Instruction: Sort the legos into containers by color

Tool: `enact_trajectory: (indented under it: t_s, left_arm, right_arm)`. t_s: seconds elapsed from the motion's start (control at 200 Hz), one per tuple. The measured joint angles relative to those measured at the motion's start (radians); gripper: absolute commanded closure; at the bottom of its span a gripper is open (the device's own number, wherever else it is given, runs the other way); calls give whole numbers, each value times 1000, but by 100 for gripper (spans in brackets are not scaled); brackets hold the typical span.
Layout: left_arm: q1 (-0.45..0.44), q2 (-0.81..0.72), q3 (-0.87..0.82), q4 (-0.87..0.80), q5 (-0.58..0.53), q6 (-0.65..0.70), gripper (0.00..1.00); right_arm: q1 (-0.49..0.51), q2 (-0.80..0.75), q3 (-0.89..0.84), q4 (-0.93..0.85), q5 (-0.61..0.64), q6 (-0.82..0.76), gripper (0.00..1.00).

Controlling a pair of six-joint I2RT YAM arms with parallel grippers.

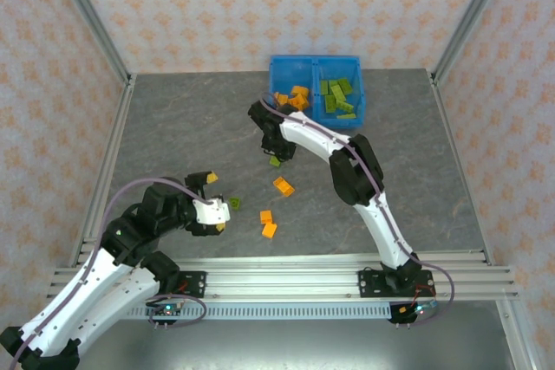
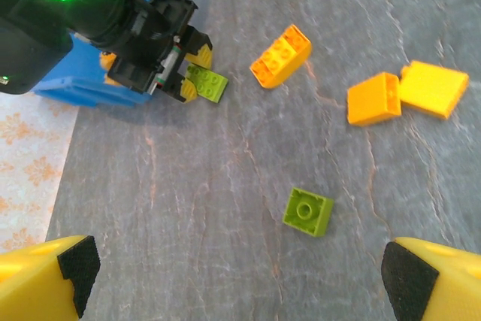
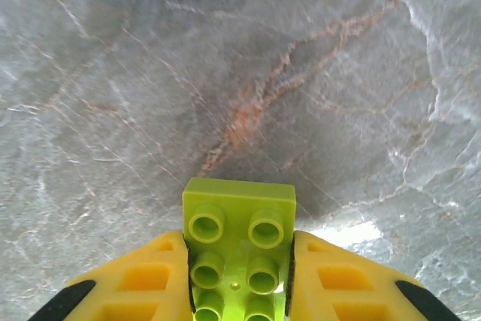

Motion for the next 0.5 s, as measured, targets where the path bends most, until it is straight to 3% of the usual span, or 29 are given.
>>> enact_trajectory:
  t_s: [0.29,0.5]
  left_arm:
    - [0,0,-40,178,38,-118,0]
    - [0,3,-40,332,95,-207,0]
  right_arm:
    - [-15,-162,-7,-1,85,-107,69]
    - [-100,-372,-30,2,202,-229,68]
